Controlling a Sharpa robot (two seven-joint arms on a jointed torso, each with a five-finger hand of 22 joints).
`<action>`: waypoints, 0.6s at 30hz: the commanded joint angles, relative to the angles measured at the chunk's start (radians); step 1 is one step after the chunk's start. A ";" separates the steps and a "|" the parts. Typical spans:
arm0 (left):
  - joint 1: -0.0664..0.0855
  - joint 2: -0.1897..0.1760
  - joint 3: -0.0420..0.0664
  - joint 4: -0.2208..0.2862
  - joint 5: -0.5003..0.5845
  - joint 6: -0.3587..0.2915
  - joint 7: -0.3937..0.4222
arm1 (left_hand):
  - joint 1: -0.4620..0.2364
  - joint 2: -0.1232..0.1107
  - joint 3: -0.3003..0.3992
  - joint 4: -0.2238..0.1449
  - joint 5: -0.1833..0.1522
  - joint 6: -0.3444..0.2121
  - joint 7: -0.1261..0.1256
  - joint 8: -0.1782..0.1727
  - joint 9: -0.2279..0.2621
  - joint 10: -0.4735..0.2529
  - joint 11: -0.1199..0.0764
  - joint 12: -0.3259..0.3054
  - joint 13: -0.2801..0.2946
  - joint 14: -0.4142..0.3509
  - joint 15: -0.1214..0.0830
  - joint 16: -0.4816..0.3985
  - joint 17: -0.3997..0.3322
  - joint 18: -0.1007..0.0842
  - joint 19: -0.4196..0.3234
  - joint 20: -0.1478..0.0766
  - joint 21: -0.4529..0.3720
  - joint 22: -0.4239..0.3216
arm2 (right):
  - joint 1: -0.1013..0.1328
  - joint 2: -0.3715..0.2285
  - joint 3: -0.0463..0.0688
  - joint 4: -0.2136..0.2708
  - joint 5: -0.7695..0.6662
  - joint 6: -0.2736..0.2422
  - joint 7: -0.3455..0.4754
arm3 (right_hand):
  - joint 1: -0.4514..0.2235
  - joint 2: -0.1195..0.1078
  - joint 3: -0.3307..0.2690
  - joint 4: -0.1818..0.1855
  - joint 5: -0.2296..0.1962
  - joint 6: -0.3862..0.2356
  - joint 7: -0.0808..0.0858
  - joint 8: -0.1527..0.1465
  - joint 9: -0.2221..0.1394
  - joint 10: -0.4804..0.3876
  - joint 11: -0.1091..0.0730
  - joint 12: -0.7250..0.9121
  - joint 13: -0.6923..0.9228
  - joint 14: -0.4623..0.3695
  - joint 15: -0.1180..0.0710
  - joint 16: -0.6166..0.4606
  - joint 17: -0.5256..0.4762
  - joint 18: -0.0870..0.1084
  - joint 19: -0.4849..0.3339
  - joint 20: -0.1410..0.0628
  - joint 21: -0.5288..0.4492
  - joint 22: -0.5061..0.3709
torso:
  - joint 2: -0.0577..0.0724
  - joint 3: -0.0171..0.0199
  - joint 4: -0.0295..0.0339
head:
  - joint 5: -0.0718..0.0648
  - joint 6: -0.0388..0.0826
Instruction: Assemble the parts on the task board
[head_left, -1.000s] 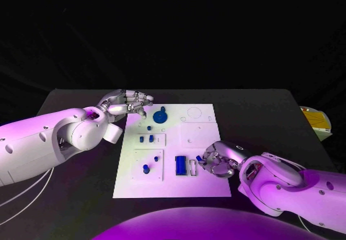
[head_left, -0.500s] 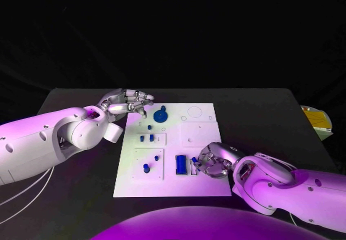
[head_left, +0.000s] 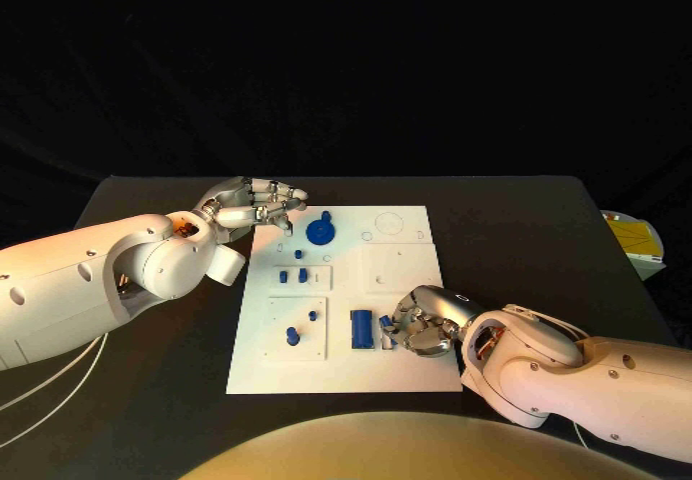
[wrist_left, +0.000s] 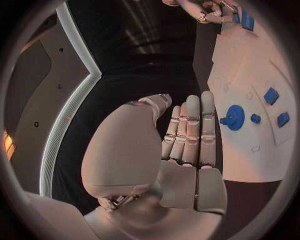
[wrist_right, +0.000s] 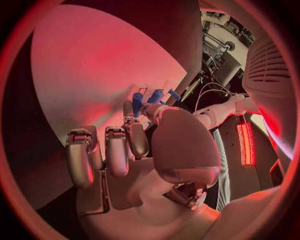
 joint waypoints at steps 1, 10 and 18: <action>0.000 0.001 0.001 0.003 0.003 0.015 0.003 | -0.001 0.005 0.004 -0.004 0.002 -0.003 0.007 -0.002 0.001 -0.006 0.003 -0.001 -0.001 0.000 0.004 -0.004 -0.002 0.006 0.002 0.001 0.003 0.001 | -0.005 0.003 -0.004 -0.002 0.008 0.052 0.002 | -0.018 0.003 0.156 -0.179 0.029 0.009 -0.022 0.007 0.004 0.004 -0.005 0.000 0.075 0.078 -0.003 -0.003 0.133 -0.007 0.105 0.002 0.005 0.263 | 0.000 -0.0003 -0.0002 | 0.001 0.000; 0.000 0.000 0.001 0.003 0.003 0.016 0.001 | -0.001 0.003 0.005 -0.007 0.002 -0.004 0.008 -0.002 0.002 -0.007 0.003 -0.001 -0.002 0.000 0.004 -0.004 -0.002 0.005 0.002 0.001 0.004 0.003 | -0.005 0.002 -0.004 -0.003 0.015 0.065 0.006 | -0.087 0.001 0.085 -0.131 0.047 0.018 -0.030 0.011 0.009 0.005 -0.010 0.001 0.077 0.079 -0.007 -0.002 0.136 -0.007 0.105 -0.001 0.005 0.263 | -0.001 -0.0004 -0.0001 | 0.000 0.000; 0.000 0.001 0.001 0.002 0.003 0.016 0.000 | -0.001 0.003 0.005 -0.007 0.002 -0.004 0.008 -0.002 0.002 -0.007 0.003 -0.001 -0.002 0.000 0.004 -0.004 -0.002 0.005 0.002 0.001 0.004 0.003 | -0.005 0.000 -0.004 -0.003 0.017 0.059 0.009 | -0.146 -0.006 0.014 -0.062 0.054 0.036 -0.034 0.008 0.003 0.009 -0.014 0.010 0.083 0.079 -0.010 -0.001 0.138 -0.007 0.105 -0.004 0.005 0.263 | -0.001 -0.0001 -0.0006 | 0.000 0.000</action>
